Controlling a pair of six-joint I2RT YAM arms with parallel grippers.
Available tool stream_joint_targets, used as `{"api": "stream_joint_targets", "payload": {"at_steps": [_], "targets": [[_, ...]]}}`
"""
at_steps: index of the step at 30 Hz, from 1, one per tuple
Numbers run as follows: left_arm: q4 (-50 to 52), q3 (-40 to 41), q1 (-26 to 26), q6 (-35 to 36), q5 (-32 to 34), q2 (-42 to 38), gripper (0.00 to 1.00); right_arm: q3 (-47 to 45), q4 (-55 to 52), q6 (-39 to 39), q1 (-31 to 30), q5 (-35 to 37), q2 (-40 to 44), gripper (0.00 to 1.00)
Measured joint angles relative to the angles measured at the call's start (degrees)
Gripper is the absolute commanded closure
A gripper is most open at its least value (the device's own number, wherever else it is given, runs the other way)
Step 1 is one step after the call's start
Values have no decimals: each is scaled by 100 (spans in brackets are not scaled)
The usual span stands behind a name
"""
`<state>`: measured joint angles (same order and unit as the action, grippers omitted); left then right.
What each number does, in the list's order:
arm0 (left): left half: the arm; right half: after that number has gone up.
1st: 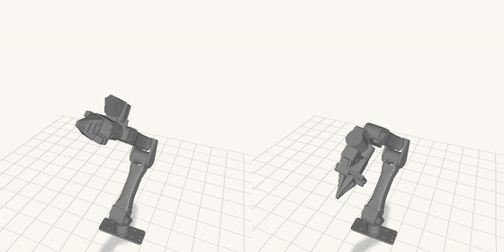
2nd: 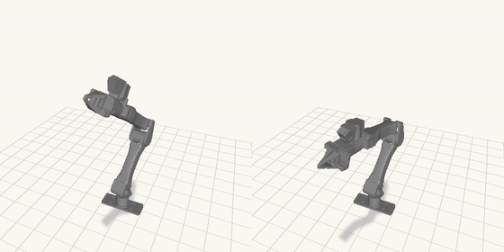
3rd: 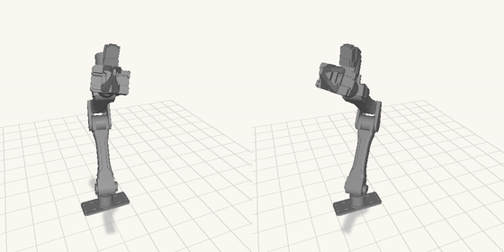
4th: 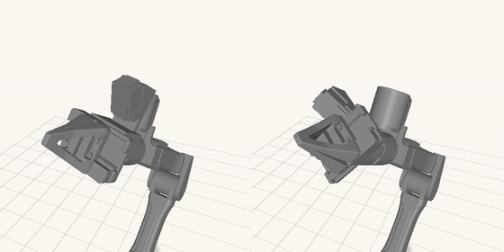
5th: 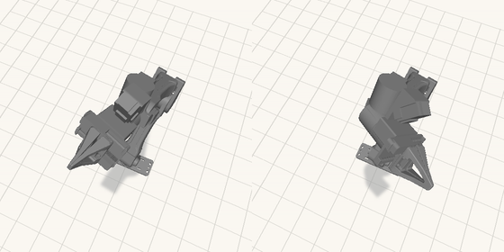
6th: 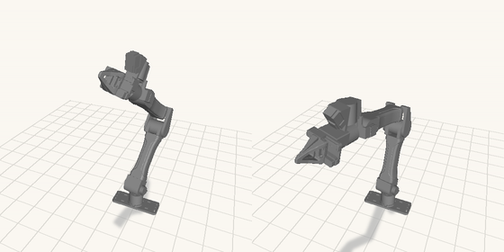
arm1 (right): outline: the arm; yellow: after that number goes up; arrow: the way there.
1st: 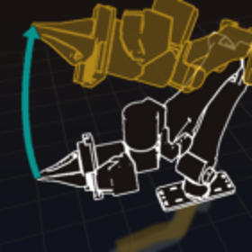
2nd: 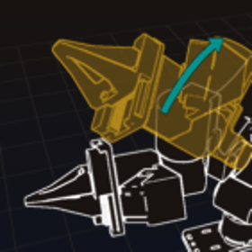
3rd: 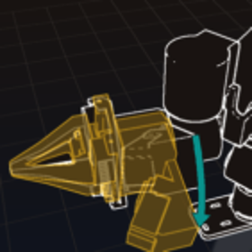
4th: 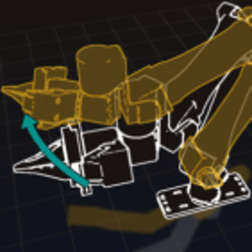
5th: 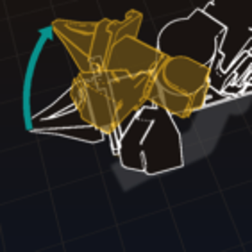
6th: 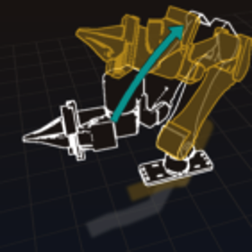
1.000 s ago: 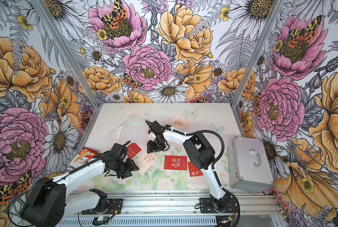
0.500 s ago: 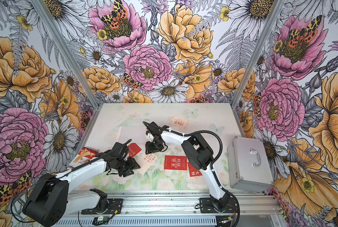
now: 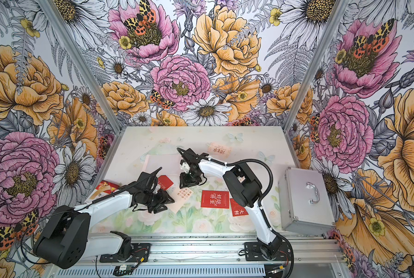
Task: Place the photos into the photo albums
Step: Pick up the photo at the center of the board.
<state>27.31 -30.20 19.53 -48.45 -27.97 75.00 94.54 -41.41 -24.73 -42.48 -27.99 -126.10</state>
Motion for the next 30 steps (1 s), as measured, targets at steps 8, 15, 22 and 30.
{"api": "stream_joint_targets", "payload": {"at_steps": [8,15,22,30], "targets": [[-107,118,-234,164,-308,-24,46,-76,4,22,70,-214,24,56],[-286,323,-446,240,-341,-238,46,-195,-7,17,83,-664,142,56],[-315,365,-509,304,-321,-293,46,-372,105,-35,94,-953,389,56],[-278,337,-514,407,-332,-254,46,-741,317,-177,127,-1067,678,57]]}}
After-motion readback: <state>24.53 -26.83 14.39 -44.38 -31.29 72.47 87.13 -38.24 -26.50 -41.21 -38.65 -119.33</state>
